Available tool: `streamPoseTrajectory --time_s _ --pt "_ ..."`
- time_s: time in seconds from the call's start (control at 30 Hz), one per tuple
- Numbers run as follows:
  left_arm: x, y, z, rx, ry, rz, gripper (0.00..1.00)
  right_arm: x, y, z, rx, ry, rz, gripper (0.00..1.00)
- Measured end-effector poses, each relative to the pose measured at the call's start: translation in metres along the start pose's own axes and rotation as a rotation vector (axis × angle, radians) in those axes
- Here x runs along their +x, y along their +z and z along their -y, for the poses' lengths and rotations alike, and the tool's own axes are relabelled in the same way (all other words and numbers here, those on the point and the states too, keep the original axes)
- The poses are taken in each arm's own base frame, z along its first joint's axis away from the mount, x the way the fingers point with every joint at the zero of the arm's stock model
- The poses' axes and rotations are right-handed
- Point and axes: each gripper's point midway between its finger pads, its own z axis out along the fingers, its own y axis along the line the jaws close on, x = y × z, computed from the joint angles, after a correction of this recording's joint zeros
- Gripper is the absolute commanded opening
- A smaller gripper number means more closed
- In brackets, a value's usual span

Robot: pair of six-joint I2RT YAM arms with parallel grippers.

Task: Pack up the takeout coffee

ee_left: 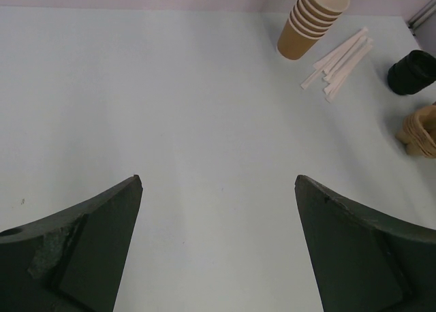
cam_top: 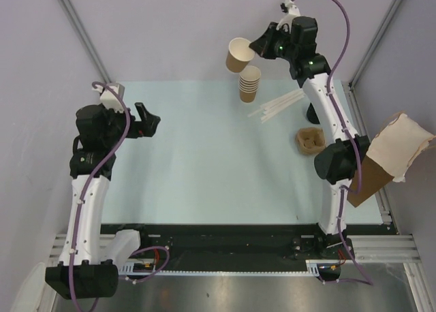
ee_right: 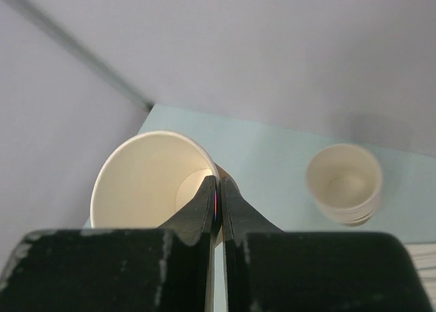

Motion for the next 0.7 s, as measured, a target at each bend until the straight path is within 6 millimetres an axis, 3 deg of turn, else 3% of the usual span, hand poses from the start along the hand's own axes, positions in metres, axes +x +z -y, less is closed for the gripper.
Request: streamPoseTrajectory --time_s 0.1,0.2,0.27,0.4,0.53,0.7 --pt "-0.005 -0.011 0.005 0.019 -0.001 0.029 1.0 0.023 -0.012 -0.042 -0.092 -0.027 -0.078 0.0" --pt "-0.006 -0.022 0.01 0.046 0.001 0.045 0.99 0.07 -0.026 -0.082 -0.191 -0.054 -0.206 0.0" --pt "-0.002 -0.026 0.014 0.069 -0.005 0.031 1.0 0.118 -0.037 -0.102 -0.252 -0.068 -0.315 0.0" --pt "0.012 -0.026 0.01 0.116 -0.053 -0.034 0.99 0.214 -0.062 -0.101 -0.258 -0.08 -0.533 0.0" --pt "0.035 -0.023 0.001 0.148 -0.125 -0.084 1.0 0.29 -0.079 -0.088 -0.223 -0.123 -0.689 0.0" --pt "0.053 -0.023 0.006 0.199 -0.167 -0.111 1.0 0.344 -0.099 -0.084 -0.204 -0.173 -0.788 0.0"
